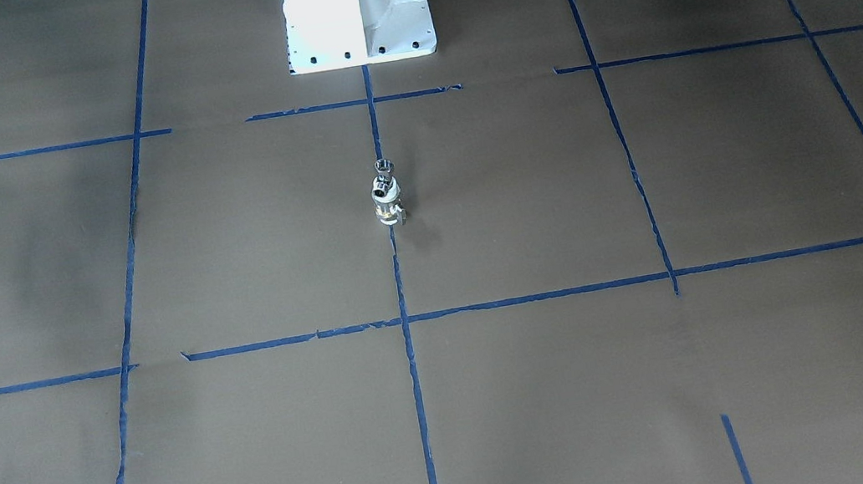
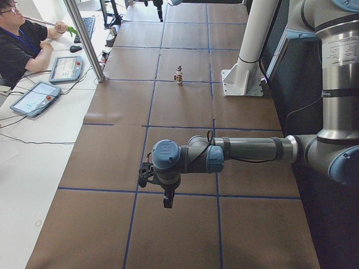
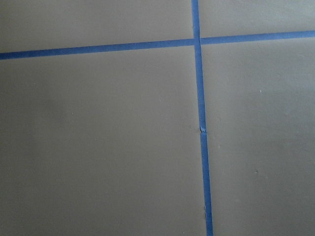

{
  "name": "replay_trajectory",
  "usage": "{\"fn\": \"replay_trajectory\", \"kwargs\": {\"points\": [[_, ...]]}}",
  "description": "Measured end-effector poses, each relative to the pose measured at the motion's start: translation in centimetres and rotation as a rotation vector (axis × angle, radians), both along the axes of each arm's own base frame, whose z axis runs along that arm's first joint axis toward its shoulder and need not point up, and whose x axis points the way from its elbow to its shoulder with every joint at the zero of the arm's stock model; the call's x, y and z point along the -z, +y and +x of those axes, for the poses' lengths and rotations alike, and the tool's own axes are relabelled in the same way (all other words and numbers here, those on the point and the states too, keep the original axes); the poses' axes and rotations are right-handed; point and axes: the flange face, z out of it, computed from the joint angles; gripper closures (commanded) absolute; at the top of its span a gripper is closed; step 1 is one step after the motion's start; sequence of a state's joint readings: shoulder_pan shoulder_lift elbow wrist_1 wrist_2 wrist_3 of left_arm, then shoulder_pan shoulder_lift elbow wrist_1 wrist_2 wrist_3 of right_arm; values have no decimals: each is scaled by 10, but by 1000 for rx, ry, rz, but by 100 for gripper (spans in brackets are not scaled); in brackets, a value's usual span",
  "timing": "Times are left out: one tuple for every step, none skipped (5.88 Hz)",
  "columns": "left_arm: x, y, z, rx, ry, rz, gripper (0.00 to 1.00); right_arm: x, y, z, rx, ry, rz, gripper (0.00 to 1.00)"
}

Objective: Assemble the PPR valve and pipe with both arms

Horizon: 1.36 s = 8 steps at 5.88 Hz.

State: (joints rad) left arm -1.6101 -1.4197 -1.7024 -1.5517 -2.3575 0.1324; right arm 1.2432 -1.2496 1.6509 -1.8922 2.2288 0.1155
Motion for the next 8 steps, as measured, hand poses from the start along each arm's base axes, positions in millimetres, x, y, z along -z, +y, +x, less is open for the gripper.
{"fn": "replay_trajectory", "kwargs": {"points": [[-3, 4, 0, -1, -2, -6, 0, -62, 30, 51, 47, -45, 23, 0], [-6, 9, 0, -1, -2, -13, 0, -118, 69, 88, 45, -79, 58, 0], [-7, 11, 1, -2, -2, -15, 0, -159, 107, 127, -3, -92, 76, 0], [-8, 12, 1, -2, -2, -19, 0, -183, 136, 166, -76, -94, 64, 0], [-9, 13, 1, -2, -3, -22, 0, -196, 154, 189, -131, -91, 44, 0], [-11, 13, 1, -1, -2, -27, 0, -199, 159, 196, -155, -90, 28, 0], [-13, 14, 1, -1, -2, -30, 0, -199, 160, 197, -165, -100, 16, 0], [-14, 14, 1, -1, -2, -32, 0, -199, 160, 196, -168, -116, 12, 0]]}}
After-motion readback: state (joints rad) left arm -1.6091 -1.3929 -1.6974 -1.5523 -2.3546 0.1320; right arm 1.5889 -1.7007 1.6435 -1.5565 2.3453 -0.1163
